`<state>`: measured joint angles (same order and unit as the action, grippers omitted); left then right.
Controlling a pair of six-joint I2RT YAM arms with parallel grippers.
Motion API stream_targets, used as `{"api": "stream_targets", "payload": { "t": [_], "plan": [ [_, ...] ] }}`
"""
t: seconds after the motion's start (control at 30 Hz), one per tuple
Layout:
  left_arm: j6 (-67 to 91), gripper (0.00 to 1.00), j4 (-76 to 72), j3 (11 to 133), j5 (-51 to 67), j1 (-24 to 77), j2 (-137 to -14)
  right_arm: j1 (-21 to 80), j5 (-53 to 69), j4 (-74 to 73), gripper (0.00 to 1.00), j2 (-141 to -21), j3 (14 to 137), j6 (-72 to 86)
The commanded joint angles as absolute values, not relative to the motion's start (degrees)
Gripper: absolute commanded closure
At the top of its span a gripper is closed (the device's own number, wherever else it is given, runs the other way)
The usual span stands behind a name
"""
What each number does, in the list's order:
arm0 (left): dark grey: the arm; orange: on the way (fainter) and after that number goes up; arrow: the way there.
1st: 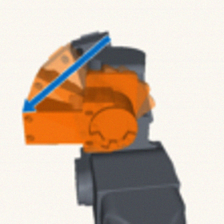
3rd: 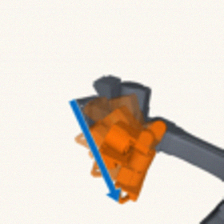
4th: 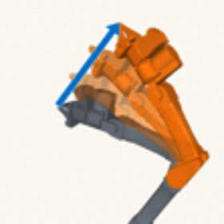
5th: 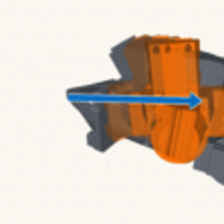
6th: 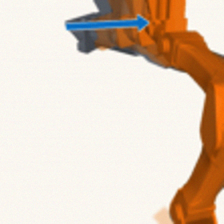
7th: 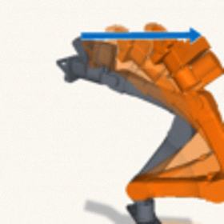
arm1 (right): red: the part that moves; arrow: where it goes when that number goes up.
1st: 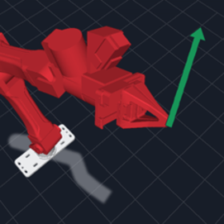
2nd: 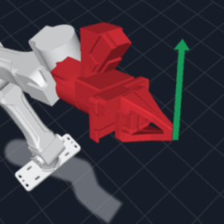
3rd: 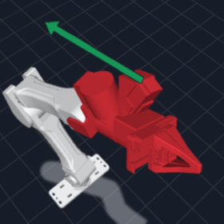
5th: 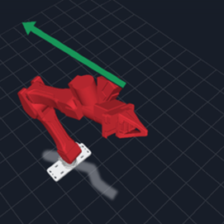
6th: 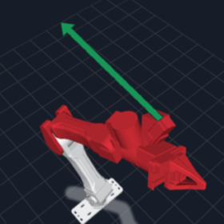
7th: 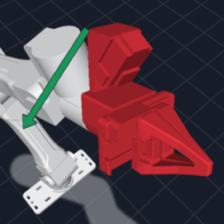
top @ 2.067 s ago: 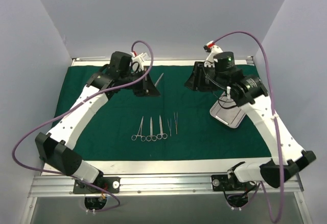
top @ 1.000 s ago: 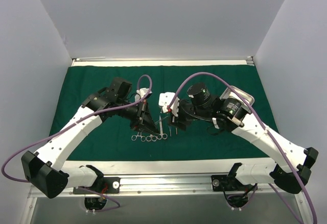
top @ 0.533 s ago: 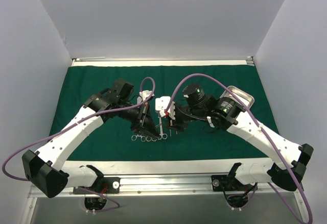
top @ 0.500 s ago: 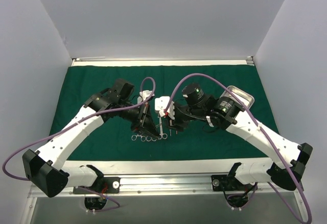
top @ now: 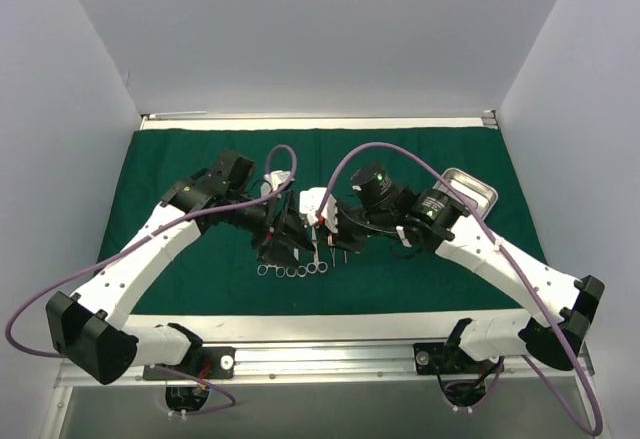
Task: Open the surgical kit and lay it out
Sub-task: Place the medical item in the surgical kit.
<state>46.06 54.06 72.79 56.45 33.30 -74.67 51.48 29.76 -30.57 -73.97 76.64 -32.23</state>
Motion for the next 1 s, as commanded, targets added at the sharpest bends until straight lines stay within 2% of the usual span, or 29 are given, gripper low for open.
{"api": "stream_targets", "payload": {
  "t": [0.0, 0.13, 0.17, 0.2, 0.4, 0.47, 0.63, 0.97],
  "plan": [
    [43.07, 0.22, 52.73, 74.01, 53.97, 28.75, -72.51, 49.40, 28.57, -27.26, 1.00, -72.95, 74.10, -25.95],
    [39.73, 0.13, 56.15, 78.20, 46.08, 21.90, -73.47, 43.96, 26.98, -23.03, 1.00, -74.26, 70.84, -12.95],
    [38.07, 0.04, 57.38, 79.70, 40.49, 21.36, -73.91, 42.73, 26.55, -22.59, 1.00, -75.14, 70.32, -10.14],
    [37.19, 0.03, 59.65, 81.28, 37.21, 20.92, -74.87, 40.63, 25.41, -22.33, 1.00, -76.02, 70.14, -4.19],
    [35.42, 0.06, 61.78, 89.99, 21.13, 20.65, -77.95, 37.62, 23.74, -18.83, 1.00, -83.14, 64.80, 15.18],
    [34.29, 0.06, 62.31, 91.66, 18.73, 20.65, -78.40, 37.62, 19.28, -17.06, 1.00, -84.90, 62.76, 22.57],
    [32.08, 0.06, 62.75, 91.85, 20.64, 20.39, -80.24, 36.83, 7.49, -15.82, 1.00, -86.83, 58.46, 34.87],
    [32.25, 0.06, 60.21, 88.07, 23.03, 20.21, -80.42, 34.02, 0.79, -16.09, 1.00, -88.50, 53.71, 43.15]
  ]
}}
